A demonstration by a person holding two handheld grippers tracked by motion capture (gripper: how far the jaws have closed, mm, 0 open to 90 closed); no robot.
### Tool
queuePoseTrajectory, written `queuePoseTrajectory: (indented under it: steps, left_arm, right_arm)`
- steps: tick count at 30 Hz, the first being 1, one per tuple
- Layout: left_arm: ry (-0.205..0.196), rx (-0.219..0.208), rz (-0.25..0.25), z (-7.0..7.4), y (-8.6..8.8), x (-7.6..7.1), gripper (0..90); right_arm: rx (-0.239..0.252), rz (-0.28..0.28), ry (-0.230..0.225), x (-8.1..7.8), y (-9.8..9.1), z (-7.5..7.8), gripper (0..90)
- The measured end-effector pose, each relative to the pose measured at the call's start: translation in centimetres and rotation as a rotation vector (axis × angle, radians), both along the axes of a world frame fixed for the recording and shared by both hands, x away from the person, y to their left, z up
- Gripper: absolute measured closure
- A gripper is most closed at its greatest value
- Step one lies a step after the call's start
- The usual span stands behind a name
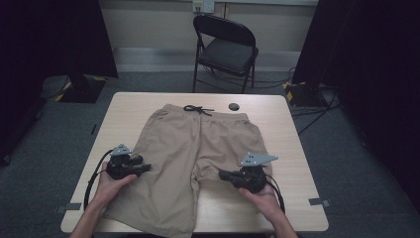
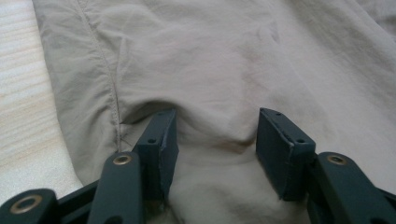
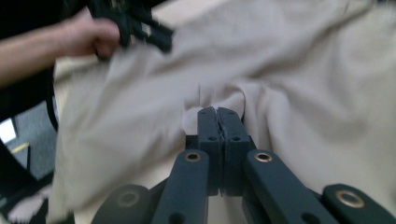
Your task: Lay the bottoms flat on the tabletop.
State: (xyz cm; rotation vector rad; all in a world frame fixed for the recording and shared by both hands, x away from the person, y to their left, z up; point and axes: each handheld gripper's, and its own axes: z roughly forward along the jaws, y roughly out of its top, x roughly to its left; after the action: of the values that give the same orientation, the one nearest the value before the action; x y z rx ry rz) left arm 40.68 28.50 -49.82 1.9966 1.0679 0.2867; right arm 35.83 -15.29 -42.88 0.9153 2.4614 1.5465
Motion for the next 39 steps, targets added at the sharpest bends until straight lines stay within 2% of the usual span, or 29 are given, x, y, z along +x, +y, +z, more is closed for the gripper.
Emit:
queuePoseTrajectory:
  steps: [4,8,10,11,13,16,17,19,22,26,28,30,33,36,37,38,39]
  left_arm:
    - [0.002,-0.002,0.000,0.0,0.0,0.0,48.1]
    - [0.002,-0.011,0.001,0.0,0.1,0.0,48.1]
    - [0.000,-0.008,0.000,0.0,0.1,0.0,48.1]
    - [0.001,-0.008,-0.002,0.0,0.1,0.0,48.1]
    - [0.000,-0.007,-0.002,0.0,0.1,0.0,48.1]
    - [0.000,0.000,-0.001,0.0,0.0,0.0,48.1]
    - [0.000,0.000,-0.001,0.0,0.0,0.0,48.0]
    - [-0.002,0.004,0.003,0.0,-0.1,0.0,48.0]
    - [0.000,0.000,0.000,0.0,0.0,0.0,48.0]
    - [-0.002,0.009,0.004,0.0,-0.2,0.0,48.0]
    - [0.000,0.014,0.005,0.1,-0.2,0.0,47.9]
    - [0.003,0.016,0.009,0.1,-0.3,0.0,47.7]
    - [0.004,0.024,0.014,0.2,-0.4,0.0,47.0]
    - [0.014,0.015,0.017,0.2,-0.4,0.0,46.6]
    - [0.017,0.011,0.018,0.2,-0.4,0.0,46.6]
    - [0.020,0.009,0.019,0.2,-0.4,0.0,46.6]
    - [0.021,0.010,0.018,0.3,-0.4,0.0,46.6]
  right_arm:
    - [0.022,-0.002,-0.018,2.8,1.0,1.5,89.5]
    - [0.033,-0.053,0.017,6.6,1.2,1.3,89.5]
    - [0.015,-0.087,0.049,8.4,1.1,0.3,89.4]
    - [0.012,-0.105,0.071,9.2,1.1,-0.5,89.4]
    - [-0.027,-0.144,0.115,10.5,1.0,-2.4,89.2]
    - [-0.061,-0.180,0.173,11.4,0.8,-4.7,87.0]
    - [-0.067,-0.193,0.184,11.5,0.7,-5.3,82.2]
    - [-0.086,-0.217,0.187,11.4,0.6,-5.9,68.5]
    - [-0.066,-0.222,0.155,10.3,0.2,-4.9,57.5]
    - [-0.034,-0.183,0.103,7.9,-0.3,-2.7,53.6]
    - [-0.063,-0.159,0.082,6.6,-0.3,-2.4,52.9]
    - [-0.072,-0.151,0.082,5.6,-0.6,-2.6,52.9]
    - [-0.102,-0.128,0.086,4.3,-0.8,-3.4,53.0]
    - [-0.135,-0.117,0.099,3.5,-0.9,-4.5,54.0]
    - [-0.161,-0.118,0.096,3.4,-0.7,-4.8,56.4]
    - [-0.178,-0.117,0.091,3.4,-0.6,-5.0,63.5]
    - [-0.173,-0.116,0.079,3.5,-0.5,-5.1,73.0]
